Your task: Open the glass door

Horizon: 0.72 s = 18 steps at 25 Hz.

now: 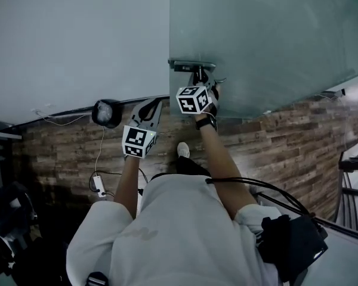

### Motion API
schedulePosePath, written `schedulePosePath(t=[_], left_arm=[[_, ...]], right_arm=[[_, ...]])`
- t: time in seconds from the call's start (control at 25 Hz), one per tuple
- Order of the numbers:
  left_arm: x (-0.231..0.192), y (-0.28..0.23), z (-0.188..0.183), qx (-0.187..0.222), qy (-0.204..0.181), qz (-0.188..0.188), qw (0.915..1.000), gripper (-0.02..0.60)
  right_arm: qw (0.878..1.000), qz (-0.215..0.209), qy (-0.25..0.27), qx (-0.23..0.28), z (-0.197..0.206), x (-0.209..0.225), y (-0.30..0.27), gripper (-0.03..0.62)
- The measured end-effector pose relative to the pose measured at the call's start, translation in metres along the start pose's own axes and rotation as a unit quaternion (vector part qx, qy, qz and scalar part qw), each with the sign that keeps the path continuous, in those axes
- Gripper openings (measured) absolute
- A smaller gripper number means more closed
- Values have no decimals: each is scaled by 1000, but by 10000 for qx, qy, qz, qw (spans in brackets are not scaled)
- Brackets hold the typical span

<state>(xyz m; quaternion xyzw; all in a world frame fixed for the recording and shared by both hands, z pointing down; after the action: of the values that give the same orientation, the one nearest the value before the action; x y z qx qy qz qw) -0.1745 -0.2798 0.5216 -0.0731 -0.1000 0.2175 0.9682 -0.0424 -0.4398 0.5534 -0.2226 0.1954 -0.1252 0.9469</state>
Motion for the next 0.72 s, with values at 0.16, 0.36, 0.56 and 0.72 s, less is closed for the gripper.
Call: schedulePosePath(t=[0.16, 0.36, 0.56, 0.72], left_arm=[[-22, -28, -3, -91, -17, -178, 9998, 20], [-35, -50, -3, -97, -9, -162, 9998, 20], [-47, -56, 4, -35, 50, 185, 9998, 20], [-62, -64, 1, 231, 94, 742, 9969, 20]], right_arm=[[9996, 199, 139, 145, -14, 1, -28, 106], [9995, 262, -8, 191, -28, 7, -56, 106], [9994, 270, -119, 195, -39, 2, -77, 106], [9951, 331, -522, 767, -54, 5, -67, 106]])
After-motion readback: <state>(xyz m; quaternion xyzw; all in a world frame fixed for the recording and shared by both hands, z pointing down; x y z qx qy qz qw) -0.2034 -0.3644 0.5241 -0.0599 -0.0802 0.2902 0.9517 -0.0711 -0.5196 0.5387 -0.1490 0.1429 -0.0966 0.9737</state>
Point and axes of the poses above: the fingertips, and each gripper's own axes: y backward along the fingers, x to its right, z out of its underside, the point moved 4 cm from there along y, backward along the fingers, and after that the axes turned 11 degrees about -y, right-handed, at the moved point
